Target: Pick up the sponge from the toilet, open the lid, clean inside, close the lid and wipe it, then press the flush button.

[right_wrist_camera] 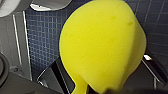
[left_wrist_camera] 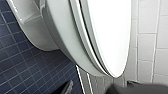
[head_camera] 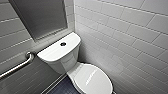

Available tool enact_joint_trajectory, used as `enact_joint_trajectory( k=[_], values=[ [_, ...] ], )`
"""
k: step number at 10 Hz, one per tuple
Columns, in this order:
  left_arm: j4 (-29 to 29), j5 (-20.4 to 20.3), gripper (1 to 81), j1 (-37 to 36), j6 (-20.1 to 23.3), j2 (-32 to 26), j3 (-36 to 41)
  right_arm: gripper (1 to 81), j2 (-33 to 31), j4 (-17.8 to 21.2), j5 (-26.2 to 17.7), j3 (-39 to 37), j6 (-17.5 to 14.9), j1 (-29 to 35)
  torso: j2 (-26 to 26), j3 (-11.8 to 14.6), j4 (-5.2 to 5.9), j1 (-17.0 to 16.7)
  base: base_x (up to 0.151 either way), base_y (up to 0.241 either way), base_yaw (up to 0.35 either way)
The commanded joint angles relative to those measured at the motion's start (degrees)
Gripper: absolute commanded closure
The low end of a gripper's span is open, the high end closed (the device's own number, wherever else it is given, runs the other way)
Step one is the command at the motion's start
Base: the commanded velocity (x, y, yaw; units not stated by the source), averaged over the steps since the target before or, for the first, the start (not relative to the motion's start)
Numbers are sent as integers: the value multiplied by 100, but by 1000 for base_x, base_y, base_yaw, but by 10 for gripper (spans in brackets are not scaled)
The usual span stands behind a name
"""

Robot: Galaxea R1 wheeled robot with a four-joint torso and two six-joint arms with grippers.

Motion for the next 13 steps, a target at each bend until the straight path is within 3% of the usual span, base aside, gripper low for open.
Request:
enact_joint_trajectory(
  k=[1,3,4,9,13],
  values=[
    [-6,207,10,-545,-197,-100,199,811,-199,-121,-332,25,-6,74,0,0,2,0,0,0,0],
    [-6,93,10,-651,-390,-12,164,811,-164,-121,-332,-19,-6,74,0,-283,-2,0,0,0,0],
    [-6,93,10,-712,-408,49,138,811,-147,-121,-332,-19,-6,82,-2,-81,-2,0,0,0,0],
    [-6,-144,10,-888,-548,375,147,811,-103,-113,-332,-54,2,74,2,-199,-5,2,0,0,0],
    [47,-373,10,-888,-1155,437,103,811,-50,-113,-332,-62,2,100,2,-199,-5,2,0,0,0]
  ],
)
